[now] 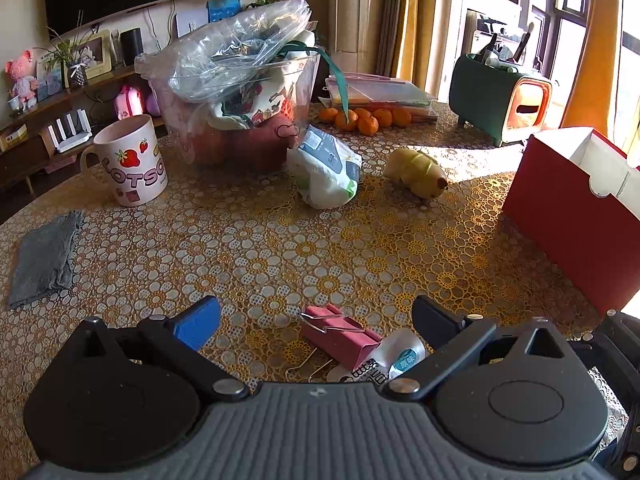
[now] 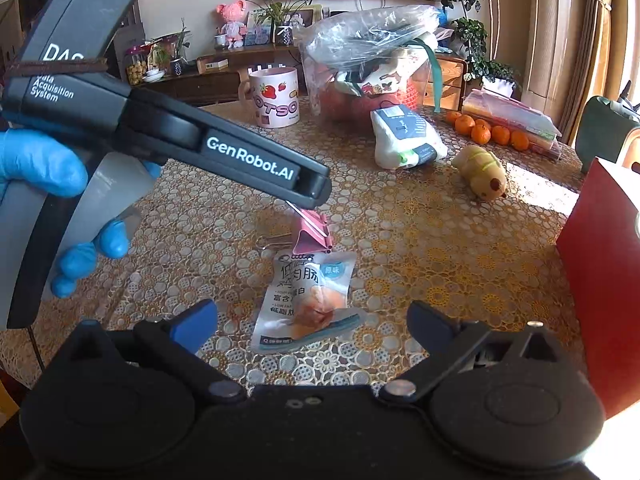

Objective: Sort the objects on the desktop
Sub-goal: 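Reach the left tool to the pink binder clip while the right tool reaches the sausage packet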

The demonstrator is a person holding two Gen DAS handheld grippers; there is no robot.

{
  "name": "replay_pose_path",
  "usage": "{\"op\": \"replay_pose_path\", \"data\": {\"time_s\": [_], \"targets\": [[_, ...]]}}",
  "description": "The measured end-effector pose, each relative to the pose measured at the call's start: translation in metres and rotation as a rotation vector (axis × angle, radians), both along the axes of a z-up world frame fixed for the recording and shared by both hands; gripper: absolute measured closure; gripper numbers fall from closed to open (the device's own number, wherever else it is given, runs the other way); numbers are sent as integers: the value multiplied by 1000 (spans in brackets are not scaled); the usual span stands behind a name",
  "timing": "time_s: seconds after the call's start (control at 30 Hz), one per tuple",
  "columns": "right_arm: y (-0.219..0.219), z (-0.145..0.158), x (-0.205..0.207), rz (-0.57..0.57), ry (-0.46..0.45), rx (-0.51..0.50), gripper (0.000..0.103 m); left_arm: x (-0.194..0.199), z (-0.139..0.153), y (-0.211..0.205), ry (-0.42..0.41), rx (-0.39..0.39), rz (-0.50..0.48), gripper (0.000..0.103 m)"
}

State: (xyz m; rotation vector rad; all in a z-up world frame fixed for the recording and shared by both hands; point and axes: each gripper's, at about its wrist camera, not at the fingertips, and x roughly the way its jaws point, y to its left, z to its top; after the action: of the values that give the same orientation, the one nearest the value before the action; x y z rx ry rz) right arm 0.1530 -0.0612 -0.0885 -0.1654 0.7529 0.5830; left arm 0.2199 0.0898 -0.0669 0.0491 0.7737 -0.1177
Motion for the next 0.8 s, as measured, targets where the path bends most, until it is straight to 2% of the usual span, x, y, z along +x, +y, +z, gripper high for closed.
{"op": "replay_pose_path", "data": {"time_s": [0.5, 0.63, 0.8], "targets": [[16, -32, 24, 22, 71, -24, 7, 18, -36, 2, 48, -20, -17, 1], [20, -36, 24, 25, 58, -34, 8, 20, -40, 2, 47, -24, -13, 1], [22, -36, 24, 12, 36, -48, 18, 20, -44, 3, 41, -30, -17, 1]]}}
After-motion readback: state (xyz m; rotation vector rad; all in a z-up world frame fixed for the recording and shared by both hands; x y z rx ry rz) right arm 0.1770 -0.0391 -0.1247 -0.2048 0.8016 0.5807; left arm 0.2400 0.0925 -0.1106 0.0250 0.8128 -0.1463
